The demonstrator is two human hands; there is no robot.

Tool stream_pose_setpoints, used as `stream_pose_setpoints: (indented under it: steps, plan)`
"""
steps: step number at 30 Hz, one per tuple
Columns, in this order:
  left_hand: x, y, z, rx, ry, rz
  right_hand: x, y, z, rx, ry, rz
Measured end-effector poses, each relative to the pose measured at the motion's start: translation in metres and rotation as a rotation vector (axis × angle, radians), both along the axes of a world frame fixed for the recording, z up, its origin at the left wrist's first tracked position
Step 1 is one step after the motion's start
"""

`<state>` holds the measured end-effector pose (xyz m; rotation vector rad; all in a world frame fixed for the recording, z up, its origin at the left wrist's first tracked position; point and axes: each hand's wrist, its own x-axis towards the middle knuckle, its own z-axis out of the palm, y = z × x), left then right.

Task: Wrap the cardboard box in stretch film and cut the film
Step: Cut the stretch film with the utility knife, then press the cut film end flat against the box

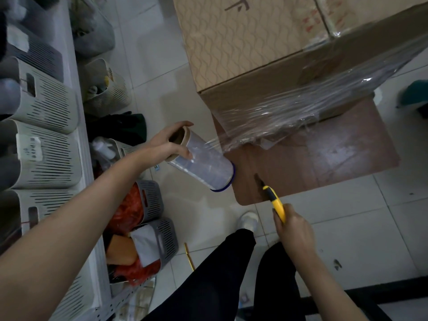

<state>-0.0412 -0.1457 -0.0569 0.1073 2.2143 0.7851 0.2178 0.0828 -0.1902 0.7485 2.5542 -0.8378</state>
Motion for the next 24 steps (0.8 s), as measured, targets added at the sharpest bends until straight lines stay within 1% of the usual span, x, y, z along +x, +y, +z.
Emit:
stream_pose_setpoints:
  steps: [4, 8, 10, 14, 17, 22, 24]
  plan:
    - [-0.002, 0.002, -0.004, -0.006, 0.024, -0.018, 0.02, 0.008, 0.0, 0.046, 0.045, -0.028]
    - [-0.001, -0.001, -0.005, -0.024, 0.021, -0.021, 0.015, 0.008, 0.005, 0.061, 0.157, -0.048]
    - [-0.003, -0.001, -0.006, -0.041, 0.009, -0.029, 0.006, 0.008, 0.008, 0.06, 0.181, -0.104]
    - [-0.003, 0.0, -0.004, -0.039, 0.009, -0.019, -0.023, 0.017, 0.008, 0.094, 0.175, -0.242]
    - [-0.001, 0.001, -0.003, -0.02, 0.015, -0.015, -0.046, 0.023, 0.005, 0.102, 0.115, -0.31]
    - [0.003, 0.001, -0.002, -0.021, 0.026, -0.001, -0.065, 0.023, -0.002, 0.12, 0.086, -0.198]
    - [0.004, 0.002, -0.001, -0.011, 0.035, -0.002, -0.07, 0.017, -0.002, 0.172, 0.053, -0.194]
